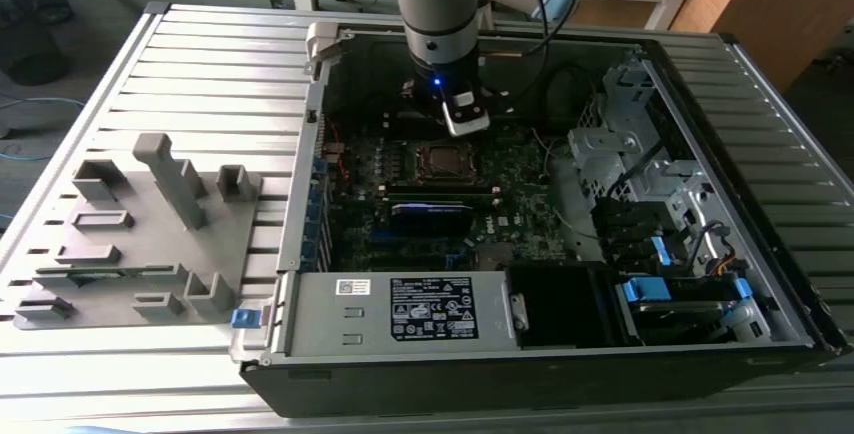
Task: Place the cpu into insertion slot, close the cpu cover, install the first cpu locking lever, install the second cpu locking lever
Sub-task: 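Install the first cpu locking lever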
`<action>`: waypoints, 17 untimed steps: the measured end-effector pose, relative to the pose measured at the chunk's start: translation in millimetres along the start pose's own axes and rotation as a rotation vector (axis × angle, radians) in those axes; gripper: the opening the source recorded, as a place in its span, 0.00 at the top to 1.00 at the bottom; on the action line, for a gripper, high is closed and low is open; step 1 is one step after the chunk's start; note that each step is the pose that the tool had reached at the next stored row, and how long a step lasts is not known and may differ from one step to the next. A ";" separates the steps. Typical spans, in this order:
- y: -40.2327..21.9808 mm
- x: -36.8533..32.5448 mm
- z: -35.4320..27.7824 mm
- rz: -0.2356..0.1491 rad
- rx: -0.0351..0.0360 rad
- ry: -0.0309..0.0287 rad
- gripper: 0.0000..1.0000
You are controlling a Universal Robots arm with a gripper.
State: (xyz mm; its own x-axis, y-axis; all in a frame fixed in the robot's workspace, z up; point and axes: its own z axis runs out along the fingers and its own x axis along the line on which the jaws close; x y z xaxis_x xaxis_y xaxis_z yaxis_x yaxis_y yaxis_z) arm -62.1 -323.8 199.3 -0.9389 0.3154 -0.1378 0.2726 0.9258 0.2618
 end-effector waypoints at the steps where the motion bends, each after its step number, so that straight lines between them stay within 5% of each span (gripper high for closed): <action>1: -0.4 -0.1 0.0 -0.001 -0.0002 -0.0004 0.89; 17: -3.7 -0.9 0.3 -0.003 -0.0025 -0.0068 0.89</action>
State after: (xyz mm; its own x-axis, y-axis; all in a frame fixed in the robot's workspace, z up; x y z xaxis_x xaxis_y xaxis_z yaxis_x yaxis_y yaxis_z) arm -62.2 -327.4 198.2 -0.9383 0.3140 -0.1451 0.2692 0.9263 0.2637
